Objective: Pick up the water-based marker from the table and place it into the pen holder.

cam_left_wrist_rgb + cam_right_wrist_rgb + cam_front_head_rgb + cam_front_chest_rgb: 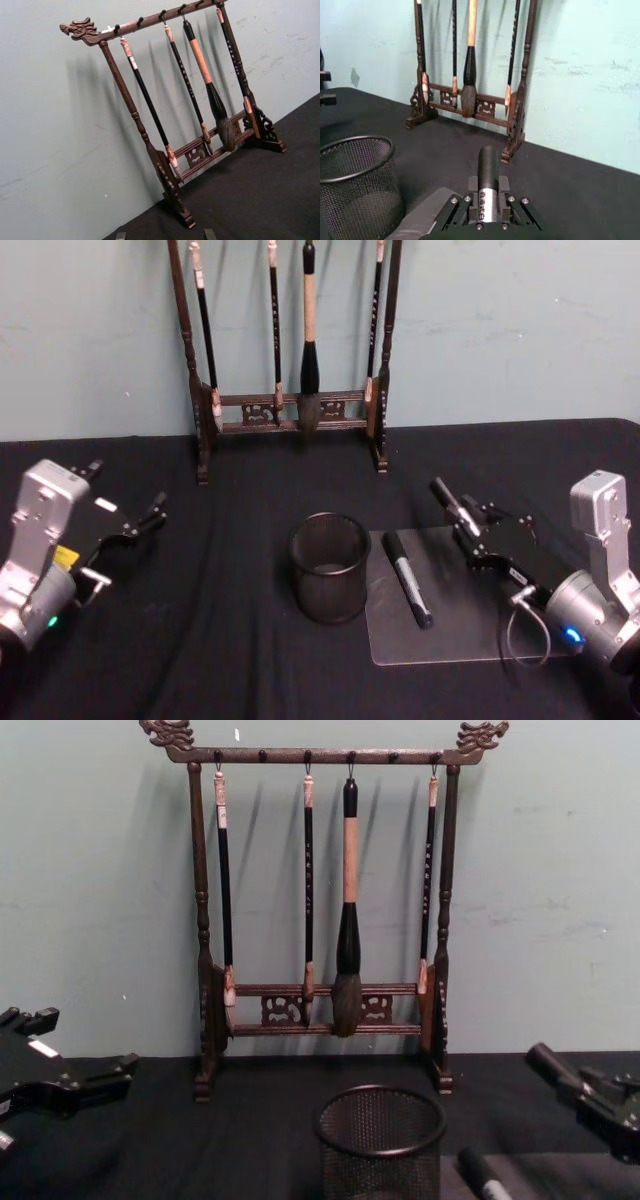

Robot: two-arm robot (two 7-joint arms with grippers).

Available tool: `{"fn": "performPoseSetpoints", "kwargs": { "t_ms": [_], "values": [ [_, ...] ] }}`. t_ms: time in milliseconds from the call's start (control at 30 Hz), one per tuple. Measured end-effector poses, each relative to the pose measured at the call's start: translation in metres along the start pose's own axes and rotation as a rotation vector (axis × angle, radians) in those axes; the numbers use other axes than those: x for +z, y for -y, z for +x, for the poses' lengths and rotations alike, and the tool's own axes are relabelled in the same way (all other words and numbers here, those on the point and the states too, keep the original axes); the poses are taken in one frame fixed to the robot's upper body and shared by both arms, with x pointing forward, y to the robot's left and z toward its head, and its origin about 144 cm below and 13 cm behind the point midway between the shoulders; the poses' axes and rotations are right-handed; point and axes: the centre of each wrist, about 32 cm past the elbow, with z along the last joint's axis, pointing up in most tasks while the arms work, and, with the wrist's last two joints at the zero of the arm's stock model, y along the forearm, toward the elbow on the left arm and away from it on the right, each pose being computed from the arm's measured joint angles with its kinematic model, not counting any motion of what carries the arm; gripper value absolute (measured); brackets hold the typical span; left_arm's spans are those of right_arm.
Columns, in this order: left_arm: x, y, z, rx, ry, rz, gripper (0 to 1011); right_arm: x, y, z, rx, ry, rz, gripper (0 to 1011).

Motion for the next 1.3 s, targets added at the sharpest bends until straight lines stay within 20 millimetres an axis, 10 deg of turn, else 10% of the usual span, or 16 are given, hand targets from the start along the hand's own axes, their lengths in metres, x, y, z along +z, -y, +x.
{"fn": "performPoseSetpoints", "kwargs": {
  "t_ms": [1300],
  "values": [
    [0.0,0.0,0.0,0.0,0.0,0.0,1009,0.039,-0.078,-0.027,0.212,0.075,0.114,237]
  ]
}}
